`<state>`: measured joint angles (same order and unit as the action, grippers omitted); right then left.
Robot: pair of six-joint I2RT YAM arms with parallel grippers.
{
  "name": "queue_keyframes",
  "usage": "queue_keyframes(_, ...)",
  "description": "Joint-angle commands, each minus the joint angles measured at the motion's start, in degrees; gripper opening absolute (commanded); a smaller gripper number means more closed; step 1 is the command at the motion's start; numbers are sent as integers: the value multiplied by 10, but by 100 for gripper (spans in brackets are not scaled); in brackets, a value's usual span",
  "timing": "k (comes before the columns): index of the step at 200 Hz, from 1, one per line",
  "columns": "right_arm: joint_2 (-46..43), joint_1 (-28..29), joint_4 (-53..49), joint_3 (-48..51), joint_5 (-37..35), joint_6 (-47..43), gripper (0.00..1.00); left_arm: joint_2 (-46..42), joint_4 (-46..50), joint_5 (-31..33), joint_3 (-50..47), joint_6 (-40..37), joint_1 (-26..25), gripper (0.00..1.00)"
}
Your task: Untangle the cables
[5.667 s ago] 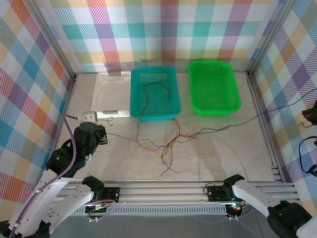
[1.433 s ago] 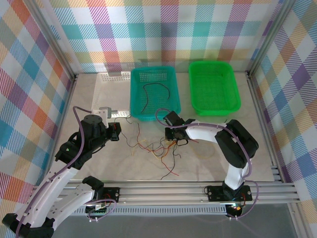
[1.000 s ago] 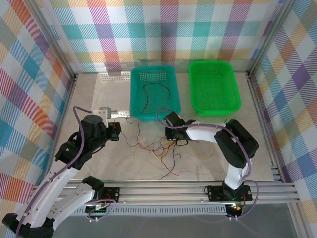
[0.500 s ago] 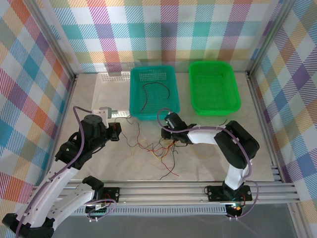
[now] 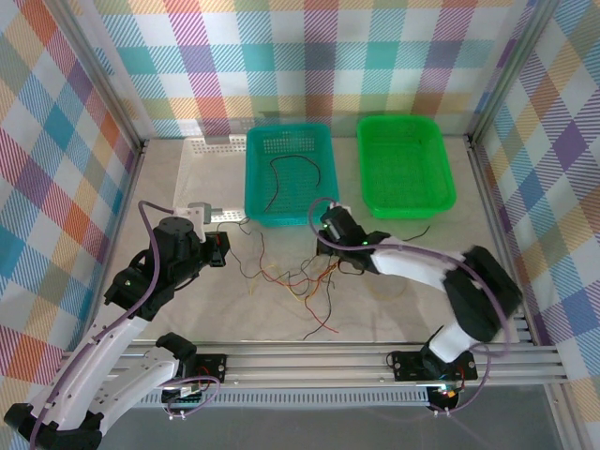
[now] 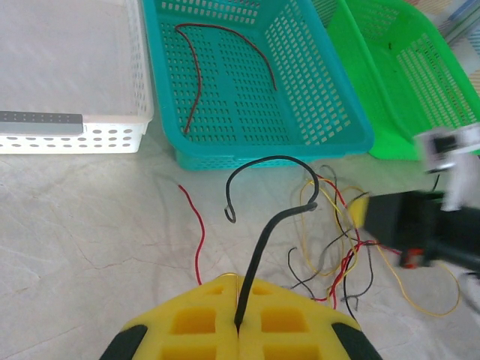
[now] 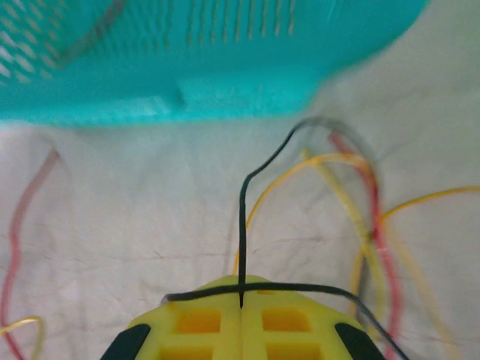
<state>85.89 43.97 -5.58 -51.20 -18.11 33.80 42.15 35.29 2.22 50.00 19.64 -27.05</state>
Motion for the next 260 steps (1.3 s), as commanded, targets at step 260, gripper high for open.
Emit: queue_keyframes(260,154,-340,-412,-583,118,-214,0,-3,-14,-18,-6,-11,8,0)
